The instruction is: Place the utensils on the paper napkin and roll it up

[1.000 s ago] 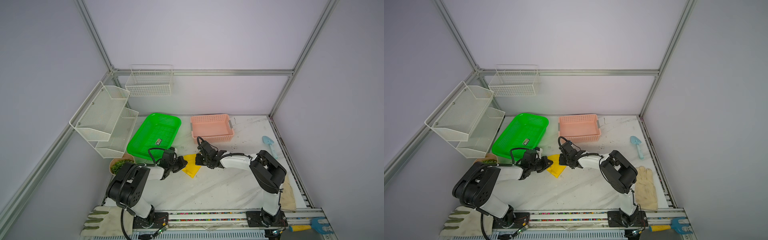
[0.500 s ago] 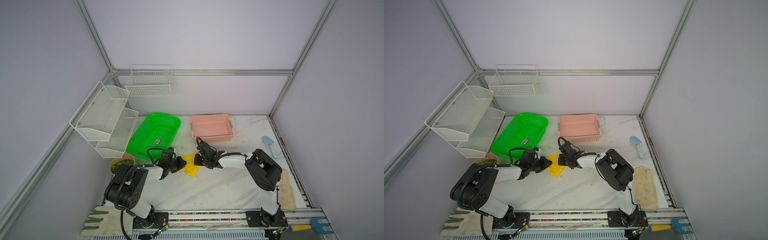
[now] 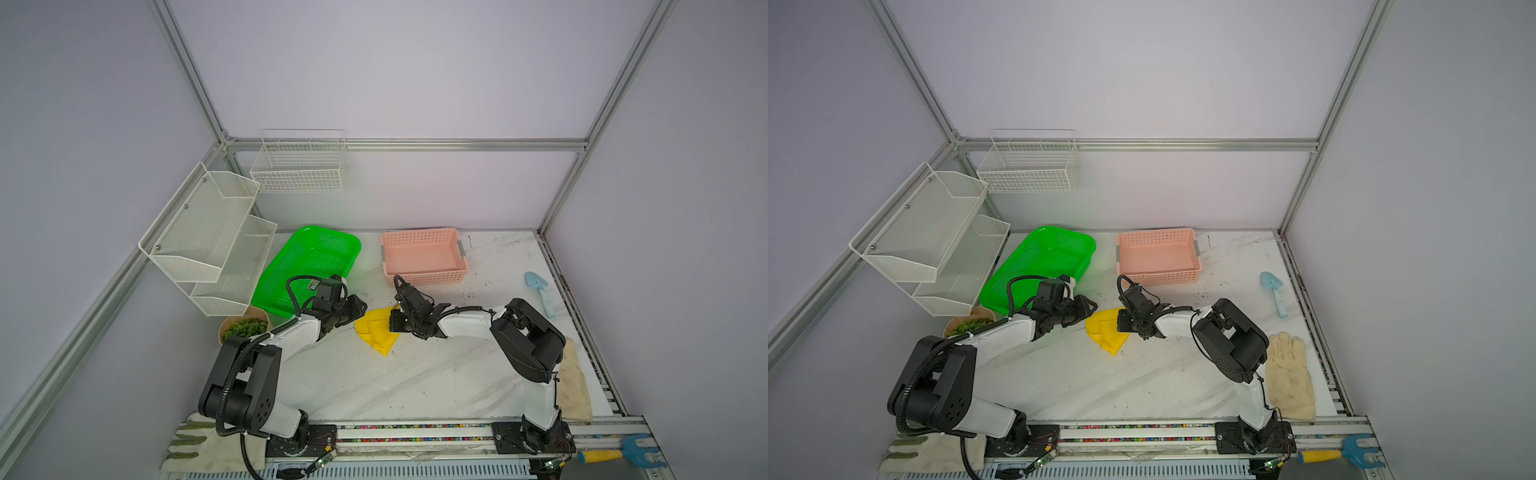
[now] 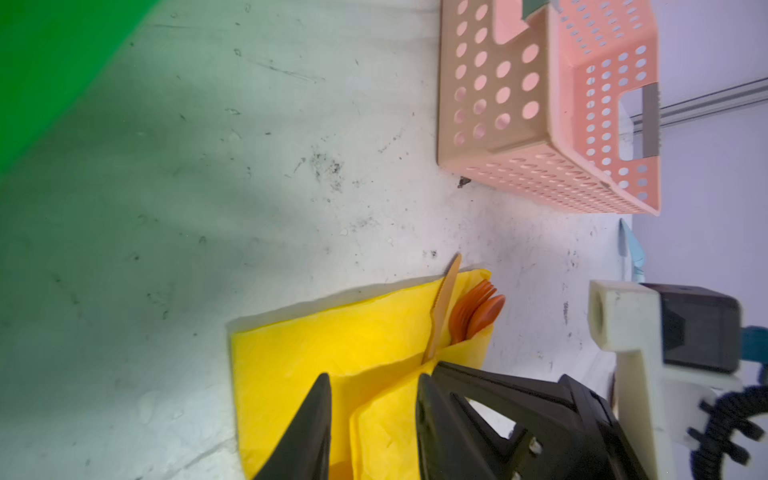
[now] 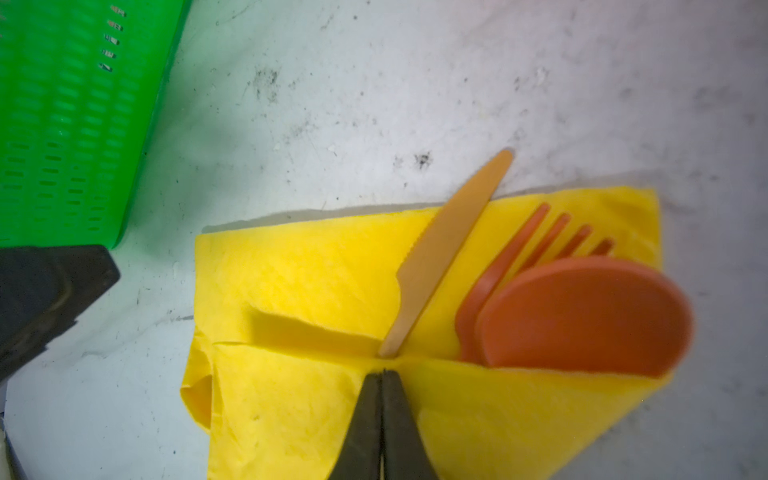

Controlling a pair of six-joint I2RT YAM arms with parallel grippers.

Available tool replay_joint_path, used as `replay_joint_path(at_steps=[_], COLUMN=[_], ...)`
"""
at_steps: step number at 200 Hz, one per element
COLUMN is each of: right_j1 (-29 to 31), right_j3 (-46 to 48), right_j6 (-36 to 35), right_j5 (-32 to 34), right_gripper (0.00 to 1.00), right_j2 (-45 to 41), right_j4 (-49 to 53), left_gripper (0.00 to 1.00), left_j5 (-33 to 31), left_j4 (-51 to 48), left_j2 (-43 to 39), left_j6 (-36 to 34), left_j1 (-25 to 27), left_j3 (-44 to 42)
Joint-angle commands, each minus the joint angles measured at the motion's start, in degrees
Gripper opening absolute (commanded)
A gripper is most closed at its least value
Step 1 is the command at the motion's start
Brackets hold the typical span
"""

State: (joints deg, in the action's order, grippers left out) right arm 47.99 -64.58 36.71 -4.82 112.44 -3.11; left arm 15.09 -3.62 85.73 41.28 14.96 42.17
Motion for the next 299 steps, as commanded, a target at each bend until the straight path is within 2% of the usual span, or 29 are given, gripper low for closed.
replay_joint_path(at_steps=[1,37,81,149,217,283,299], right_j1=[-0.1,0.0,0.5,0.6,0.7,0.7,0.7], right_j3=[4.1,6.0,4.6,3.7,3.1,2.8,2.9], right_j6=[-1.4,-1.5,-1.0,-1.0,-1.1,-1.5,-1.6], right_j5=[1.3,1.1,0.1,0.1,-0.1,0.1,0.1], right_gripper=[0.07,0.07,0.07,0.07,0.07,0.07,0.07], right_j2=[1.0,0.9,2.1,1.7,1.0,-0.4,-0.6], right_j4=[7.5,6.7,5.7,6.0,6.3,6.5,6.5], left_gripper=[0.36,0.37,0.38,0.39,0.38,0.39,0.39], left_j5=[-1.4,-4.5,-8.5,-4.8,-4.7,-5.3,-7.4], left_j4=[-3.2,-7.6,-8.7,-6.8,-6.6,-6.6,-7.9], left_j2=[0.7,1.9,2.3,6.1,9.5,5.7,3.9], left_j6=[-3.0,-4.2,-1.4,0.4,1.3,1.4,0.8], left_j1=[-0.3,-0.3,-1.0,-1.6,-1.6,-0.5,0.5], left_j3=[4.6,6.9,6.4,6.4,6.3,6.1,6.8])
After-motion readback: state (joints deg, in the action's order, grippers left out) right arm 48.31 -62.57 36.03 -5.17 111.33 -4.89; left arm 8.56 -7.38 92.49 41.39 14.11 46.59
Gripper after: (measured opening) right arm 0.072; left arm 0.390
